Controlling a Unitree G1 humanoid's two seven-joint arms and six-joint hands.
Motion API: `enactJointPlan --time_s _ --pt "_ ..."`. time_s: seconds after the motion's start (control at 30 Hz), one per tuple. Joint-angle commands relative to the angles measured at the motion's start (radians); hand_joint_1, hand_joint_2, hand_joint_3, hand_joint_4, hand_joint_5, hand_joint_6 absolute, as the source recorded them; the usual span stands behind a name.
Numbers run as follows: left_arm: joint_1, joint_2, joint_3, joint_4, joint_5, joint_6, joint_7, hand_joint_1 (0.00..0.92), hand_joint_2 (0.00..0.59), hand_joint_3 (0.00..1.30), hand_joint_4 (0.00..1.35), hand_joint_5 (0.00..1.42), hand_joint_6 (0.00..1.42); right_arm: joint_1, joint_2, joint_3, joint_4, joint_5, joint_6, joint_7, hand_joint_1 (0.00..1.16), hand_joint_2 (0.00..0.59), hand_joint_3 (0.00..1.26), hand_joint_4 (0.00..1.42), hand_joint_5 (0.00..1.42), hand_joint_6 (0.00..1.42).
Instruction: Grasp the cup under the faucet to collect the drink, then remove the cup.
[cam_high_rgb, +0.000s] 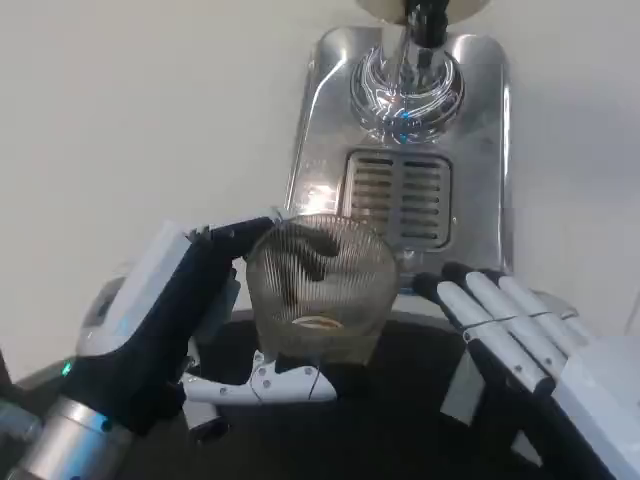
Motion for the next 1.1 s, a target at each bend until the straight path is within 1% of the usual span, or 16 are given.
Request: enactJointPlan --time_s 0.03,0.2,0.27,0.43,0.53,0.63,0.77,0.9,1.1 --pt "-0.063 -0.040 0.008 0.034 0.024 0.039 0.044 0.784 0.097 1.02 1.22 1.34 1.42 0.007 0.028 0.018 0.010 -0.027 0.022 -0.004 0.55 0.313 0.06 0.02 0.04 0.10" --pt "-0.148 -0.079 0.004 0.117 0.060 0.072 0.097 0.784 0.097 1.02 1.22 1.34 1.42 0.020 0.062 0.037 0.007 -0.052 0.031 -0.018 0.55 0.313 0.06 0.02 0.04 0.10" --pt "-0.199 -0.106 -0.008 0.171 0.081 0.087 0.132 0.784 0.097 1.02 1.22 1.34 1.42 0.034 0.080 0.045 0.005 -0.060 0.037 -0.022 0.55 0.313 0.06 0.02 0.04 0.10" --pt "-0.289 -0.166 -0.027 0.276 0.120 0.110 0.216 0.784 0.097 1.02 1.22 1.34 1.42 0.048 0.093 0.060 0.002 -0.073 0.040 -0.024 0.55 0.315 0.06 0.02 0.04 0.10" --pt "-0.322 -0.186 -0.039 0.311 0.141 0.120 0.252 0.784 0.097 1.02 1.22 1.34 1.42 0.067 0.111 0.070 -0.008 -0.084 0.041 -0.035 0.55 0.317 0.06 0.02 0.04 0.10" --pt "-0.371 -0.190 -0.059 0.371 0.145 0.113 0.267 0.784 0.097 1.02 1.22 1.34 1.42 0.093 0.120 0.072 -0.018 -0.088 0.031 -0.042 0.56 0.318 0.06 0.02 0.04 0.10" --pt "-0.431 -0.180 -0.092 0.452 0.149 0.081 0.269 0.784 0.097 1.02 1.22 1.34 1.42 0.101 0.119 0.068 -0.021 -0.085 0.025 -0.045 0.56 0.319 0.06 0.02 0.04 0.10" --pt "-0.475 -0.170 -0.123 0.530 0.159 0.050 0.284 0.784 0.097 1.02 1.22 1.34 1.42 0.089 0.115 0.064 -0.019 -0.084 0.033 -0.042 0.54 0.322 0.06 0.02 0.05 0.10" --pt "-0.582 -0.160 -0.146 0.712 0.169 -0.006 0.318 0.780 0.096 1.02 1.22 1.34 1.42 0.069 0.105 0.059 -0.005 -0.077 0.040 -0.031 0.54 0.322 0.06 0.02 0.05 0.10"
